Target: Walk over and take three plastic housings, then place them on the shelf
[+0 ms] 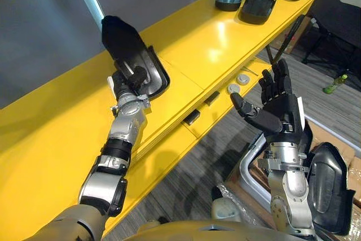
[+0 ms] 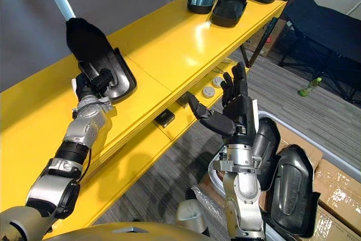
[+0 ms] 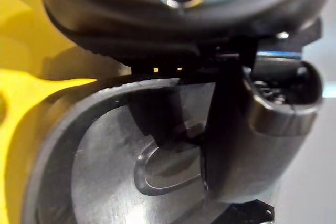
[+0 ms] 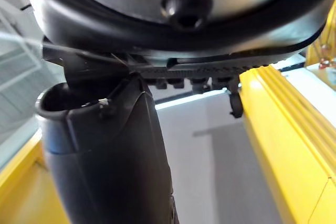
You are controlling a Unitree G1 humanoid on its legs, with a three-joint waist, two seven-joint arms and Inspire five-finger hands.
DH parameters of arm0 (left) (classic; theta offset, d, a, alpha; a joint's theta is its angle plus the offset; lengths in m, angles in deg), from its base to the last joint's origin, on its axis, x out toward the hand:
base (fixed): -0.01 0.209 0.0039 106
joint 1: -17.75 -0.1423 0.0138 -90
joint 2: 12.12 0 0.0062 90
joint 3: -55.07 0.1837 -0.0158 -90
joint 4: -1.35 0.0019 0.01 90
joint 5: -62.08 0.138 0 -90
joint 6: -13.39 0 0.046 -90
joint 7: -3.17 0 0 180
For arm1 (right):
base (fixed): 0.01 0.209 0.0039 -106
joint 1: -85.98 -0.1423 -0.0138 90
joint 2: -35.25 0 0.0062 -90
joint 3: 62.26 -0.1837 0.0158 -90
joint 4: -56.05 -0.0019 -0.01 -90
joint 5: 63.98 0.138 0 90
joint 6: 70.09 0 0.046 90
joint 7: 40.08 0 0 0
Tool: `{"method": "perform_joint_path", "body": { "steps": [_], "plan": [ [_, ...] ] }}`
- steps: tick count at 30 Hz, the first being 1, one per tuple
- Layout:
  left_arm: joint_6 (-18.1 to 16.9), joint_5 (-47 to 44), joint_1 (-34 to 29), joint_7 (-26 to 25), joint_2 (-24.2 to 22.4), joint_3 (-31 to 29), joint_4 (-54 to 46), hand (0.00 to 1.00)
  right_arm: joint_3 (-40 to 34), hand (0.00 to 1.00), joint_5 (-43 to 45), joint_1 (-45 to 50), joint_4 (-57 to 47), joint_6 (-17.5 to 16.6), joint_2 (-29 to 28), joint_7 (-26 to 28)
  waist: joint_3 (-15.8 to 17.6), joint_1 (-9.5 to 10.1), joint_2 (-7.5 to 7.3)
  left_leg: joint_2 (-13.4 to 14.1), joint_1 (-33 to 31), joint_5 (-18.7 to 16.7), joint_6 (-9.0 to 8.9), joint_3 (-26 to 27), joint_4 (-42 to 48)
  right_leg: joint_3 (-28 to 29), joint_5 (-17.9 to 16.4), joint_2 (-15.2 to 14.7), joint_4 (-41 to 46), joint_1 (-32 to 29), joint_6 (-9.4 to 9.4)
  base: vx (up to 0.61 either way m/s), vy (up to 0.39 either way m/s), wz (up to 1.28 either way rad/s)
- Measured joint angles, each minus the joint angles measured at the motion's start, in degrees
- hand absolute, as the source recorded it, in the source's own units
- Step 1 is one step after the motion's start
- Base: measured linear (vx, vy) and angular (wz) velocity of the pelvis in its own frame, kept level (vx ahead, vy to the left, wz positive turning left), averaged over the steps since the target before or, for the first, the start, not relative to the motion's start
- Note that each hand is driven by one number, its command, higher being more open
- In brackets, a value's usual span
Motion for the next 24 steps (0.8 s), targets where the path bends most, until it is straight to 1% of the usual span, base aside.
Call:
{"method": "perform_joint_path", "body": {
  "steps": [1,4,5,7,10,12,16,22,24],
  "plan": [
    [-0.15,0.03,-0.01,-0.83,-0.32,-0.69,-0.01,0.00,0.91,1.00,0.00,0.01,0.00,0.21,0.00,-0.06,0.23,-0.01,-0.02,0.01,-0.61,0.11,0.03,-0.62,0.19,-0.56,0.04,-0.06,-0.19,-0.03,-0.05,-0.04,-0.016,0.22],
    [-2.46,0.56,0.00,-0.71,-1.30,-0.61,-0.70,0.00,3.19,1.00,-0.01,-0.30,0.00,0.47,0.01,-0.14,0.80,0.32,-0.21,0.06,-1.72,0.62,0.05,-1.77,0.24,-1.94,0.42,-0.06,-0.95,-0.02,-0.30,-0.02,-0.019,0.22],
    [-2.65,0.68,0.00,-0.67,-1.49,-0.44,-0.70,1.00,3.71,1.00,-0.02,-0.40,0.00,0.63,0.01,-0.16,0.81,0.35,-0.20,0.07,-1.81,0.70,0.04,-1.97,0.23,-2.14,0.43,-0.05,-0.95,-0.01,-0.32,0.00,-0.017,0.15],
    [-2.42,1.29,-0.10,1.44,-1.73,0.51,-0.90,1.00,5.16,1.00,-0.02,-1.16,0.00,0.95,0.08,-0.18,0.91,0.77,-0.08,0.10,-1.84,0.78,0.02,-2.32,0.28,-2.33,0.45,-0.02,-0.95,0.06,-0.35,0.00,-0.005,0.06],
    [-1.54,1.43,-0.80,2.82,-1.62,2.84,-2.67,1.00,5.48,1.00,-0.04,-1.60,0.00,1.04,0.16,-0.15,1.14,1.85,-0.27,0.07,-1.85,0.77,0.03,-2.49,0.38,-2.50,0.46,-0.10,-0.95,0.20,-0.36,0.00,0.003,0.02],
    [-1.24,2.06,-0.96,3.07,-1.43,4.24,-3.02,1.00,6.16,1.00,-0.08,-1.70,0.00,1.49,0.32,-0.37,1.30,1.89,-0.54,0.06,-1.69,0.73,0.05,-2.71,0.45,-2.75,0.46,-0.22,-0.98,0.57,-0.36,-0.01,0.008,0.06],
    [-0.99,2.61,-1.21,5.54,-1.05,5.33,-2.90,1.00,7.69,1.00,-0.09,-1.75,0.00,2.10,0.85,-1.30,1.84,1.88,-0.94,0.26,-1.51,-0.02,0.13,-2.53,1.20,-2.34,0.47,-0.45,-1.12,1.08,-0.33,-0.04,0.022,-0.04],
    [-1.55,3.00,-1.91,5.55,-0.96,5.24,-2.82,1.00,7.54,1.00,-0.05,-1.31,0.03,2.09,1.00,-0.95,2.05,1.56,-1.07,0.98,-1.41,-0.92,0.05,-1.95,2.94,-1.78,0.48,-0.09,-1.99,1.91,-0.56,-0.02,0.017,-0.06],
    [-2.96,2.52,-2.12,4.40,-1.16,5.26,-2.53,1.00,7.55,1.00,-0.03,-1.31,0.07,2.08,1.36,-0.25,2.08,1.57,-1.12,1.08,-1.36,-0.92,0.03,-1.92,2.92,-1.76,0.48,0.01,-1.99,1.92,-0.56,0.00,0.000,0.00]
  ]
}}
